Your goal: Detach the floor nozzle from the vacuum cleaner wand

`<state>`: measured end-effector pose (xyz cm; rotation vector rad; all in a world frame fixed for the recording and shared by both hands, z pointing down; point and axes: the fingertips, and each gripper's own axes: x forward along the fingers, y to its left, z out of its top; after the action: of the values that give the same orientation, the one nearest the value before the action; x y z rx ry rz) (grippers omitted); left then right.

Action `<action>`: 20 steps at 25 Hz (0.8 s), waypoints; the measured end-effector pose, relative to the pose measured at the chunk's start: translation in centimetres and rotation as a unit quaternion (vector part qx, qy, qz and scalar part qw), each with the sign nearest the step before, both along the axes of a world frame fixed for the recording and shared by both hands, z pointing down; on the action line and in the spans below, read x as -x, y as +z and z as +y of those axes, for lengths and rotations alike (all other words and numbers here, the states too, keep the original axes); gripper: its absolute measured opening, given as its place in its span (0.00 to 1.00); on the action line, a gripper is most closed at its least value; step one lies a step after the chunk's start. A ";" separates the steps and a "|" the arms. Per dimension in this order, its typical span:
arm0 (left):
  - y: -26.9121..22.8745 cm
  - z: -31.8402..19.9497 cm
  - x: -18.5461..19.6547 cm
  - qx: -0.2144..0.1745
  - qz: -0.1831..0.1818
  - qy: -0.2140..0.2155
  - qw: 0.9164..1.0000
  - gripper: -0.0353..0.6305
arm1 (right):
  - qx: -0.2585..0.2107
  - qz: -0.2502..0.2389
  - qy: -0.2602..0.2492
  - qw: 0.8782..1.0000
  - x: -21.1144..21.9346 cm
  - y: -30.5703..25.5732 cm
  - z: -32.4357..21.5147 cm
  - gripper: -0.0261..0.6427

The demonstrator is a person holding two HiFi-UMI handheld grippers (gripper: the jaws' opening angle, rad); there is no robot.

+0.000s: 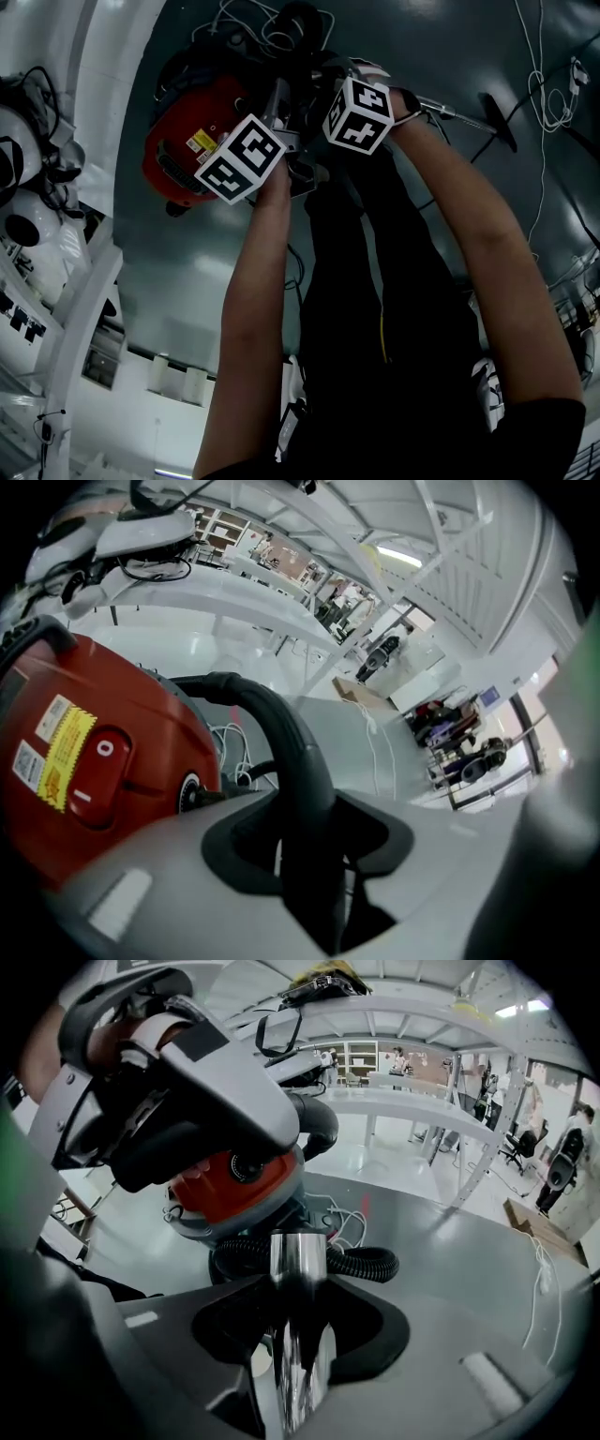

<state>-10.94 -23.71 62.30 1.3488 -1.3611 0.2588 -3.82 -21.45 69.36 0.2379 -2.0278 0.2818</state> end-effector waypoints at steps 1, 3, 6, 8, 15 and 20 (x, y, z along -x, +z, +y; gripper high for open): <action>0.4 0.2 -0.3 0.007 -0.003 0.005 1.000 0.28 | 0.001 0.002 0.000 1.000 0.1 0.2 0.0 0.29; 1.1 0.7 -0.7 0.021 -0.002 0.013 1.000 0.28 | 0.003 0.007 -0.001 1.000 0.2 0.5 -0.1 0.29; 1.7 1.3 -1.3 0.032 0.006 0.017 0.999 0.28 | 0.006 0.016 -0.002 1.000 0.3 1.0 -0.2 0.29; 2.0 1.6 -1.3 0.037 0.004 0.018 0.999 0.28 | 0.008 0.019 -0.001 1.000 0.5 1.2 -0.2 0.29; 3.7 3.2 -2.4 0.058 -0.009 0.048 0.997 0.27 | 0.002 0.033 0.019 0.999 0.2 1.9 -2.2 0.29; 4.7 4.2 -2.9 0.067 -0.038 0.071 0.994 0.27 | -0.010 0.027 0.035 0.999 1.4 1.5 -4.3 0.29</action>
<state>-8.09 -19.51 67.04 1.3353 -1.2873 0.4932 -5.25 -25.77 70.89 0.3268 -1.9722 0.2962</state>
